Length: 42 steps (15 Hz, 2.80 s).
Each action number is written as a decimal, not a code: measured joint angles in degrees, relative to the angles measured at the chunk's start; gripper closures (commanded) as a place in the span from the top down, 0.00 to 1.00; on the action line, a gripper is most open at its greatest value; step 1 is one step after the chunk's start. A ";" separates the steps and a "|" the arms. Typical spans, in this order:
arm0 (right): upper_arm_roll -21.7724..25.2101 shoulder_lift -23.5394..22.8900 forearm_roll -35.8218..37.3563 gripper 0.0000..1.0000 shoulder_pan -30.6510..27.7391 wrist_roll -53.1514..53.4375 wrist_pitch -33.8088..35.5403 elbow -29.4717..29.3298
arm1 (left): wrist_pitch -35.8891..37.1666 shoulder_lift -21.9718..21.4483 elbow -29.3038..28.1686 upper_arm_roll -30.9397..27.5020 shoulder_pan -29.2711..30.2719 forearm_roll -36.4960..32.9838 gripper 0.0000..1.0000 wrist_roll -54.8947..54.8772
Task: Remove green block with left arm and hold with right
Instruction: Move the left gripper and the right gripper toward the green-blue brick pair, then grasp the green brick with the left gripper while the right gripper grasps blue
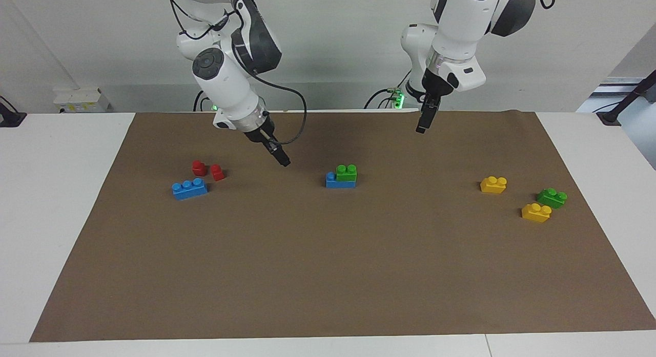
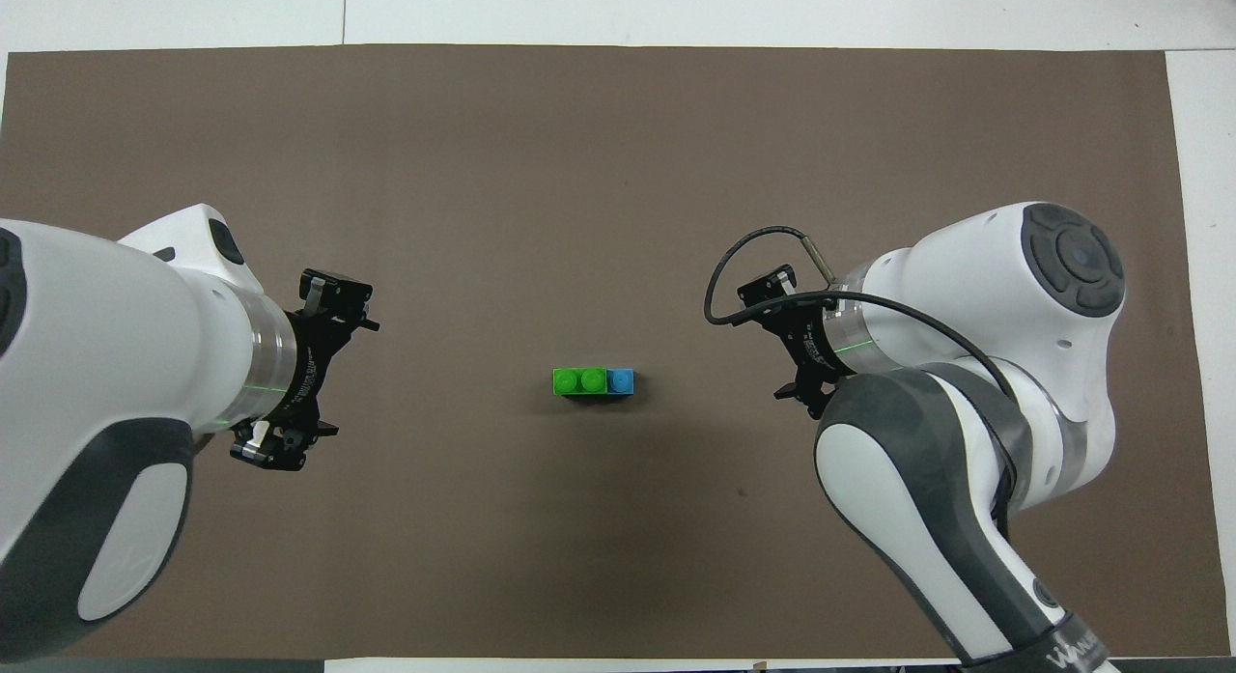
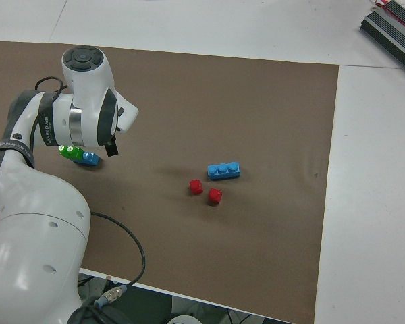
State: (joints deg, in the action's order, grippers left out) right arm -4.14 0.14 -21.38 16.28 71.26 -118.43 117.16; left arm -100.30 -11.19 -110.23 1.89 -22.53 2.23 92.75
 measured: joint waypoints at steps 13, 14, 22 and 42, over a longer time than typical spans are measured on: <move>-0.02 -2.02 -8.99 0.95 8.57 12.50 -15.06 5.85 | -13.57 1.50 -8.17 0.05 -9.51 0.02 1.00 31.53; -0.01 -2.25 -8.99 0.95 8.68 12.67 -15.35 6.13 | -15.01 2.71 -8.29 0.03 -10.26 0.02 1.00 32.84; 0.21 -3.07 -10.58 0.96 8.68 17.23 -15.45 7.44 | -25.41 12.20 -8.40 0.03 -13.80 0.02 1.00 39.44; 0.11 -5.49 -16.24 0.95 10.68 22.57 -23.68 11.50 | -30.89 21.46 -8.40 0.01 -15.87 0.02 1.00 41.31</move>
State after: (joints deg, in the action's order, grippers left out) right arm -4.03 -5.35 -37.63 26.96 93.83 -142.11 128.66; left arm -131.20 10.27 -118.63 1.90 -38.40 2.25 134.06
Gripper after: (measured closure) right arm 0.018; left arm 0.000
